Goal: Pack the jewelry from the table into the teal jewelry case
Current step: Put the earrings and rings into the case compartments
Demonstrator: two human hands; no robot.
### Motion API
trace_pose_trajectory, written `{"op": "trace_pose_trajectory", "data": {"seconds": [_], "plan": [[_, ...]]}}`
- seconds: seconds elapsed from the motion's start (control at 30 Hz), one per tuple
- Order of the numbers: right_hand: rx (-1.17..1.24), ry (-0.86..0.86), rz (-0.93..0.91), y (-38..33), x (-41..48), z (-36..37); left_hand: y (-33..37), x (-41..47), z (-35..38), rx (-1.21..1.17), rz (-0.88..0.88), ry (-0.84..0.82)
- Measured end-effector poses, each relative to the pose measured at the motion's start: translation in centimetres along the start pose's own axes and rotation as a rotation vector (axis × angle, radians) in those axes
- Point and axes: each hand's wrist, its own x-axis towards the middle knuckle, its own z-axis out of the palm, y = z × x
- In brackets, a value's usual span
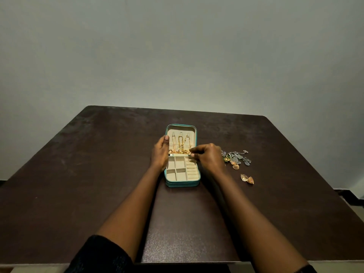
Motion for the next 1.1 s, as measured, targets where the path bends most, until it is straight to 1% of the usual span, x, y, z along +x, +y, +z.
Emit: {"op": "trace_pose_trajectory", "data": {"seconds": [0.1,0.23,0.43,0.67,0.87,1.1], "plan": [[-0.102,0.006,-0.051,0.1,-0.1,0.1,-0.1,0.1,0.0,-0.017,-0.008,-0.014],[-0.171,-0.014,-0.086,0.1,-0.5,0.3,-0.3,0.3,-0.1,-0.01,-0.023,-0.016],[-0.123,0.062,-0.107,0.5,-0.8,0.9,-0.1,0.0,-0.1,0.001,-0.014,-0.015],[-0.091,0.087,-0.111,0.8,-0.6,1.6,-0.1,0.0,-0.1,-0.012,-0.021,-0.02],[-0.148,0.101,-0.095,0.6,-0.5,2.1,0.0,-0.1,-0.1,0.015,-0.002,-0.017],[-0.232,0.073,0.002,0.4,-0.1,1.6,0.1,-0.2,-0.2,0.049,0.028,-0.011]]}}
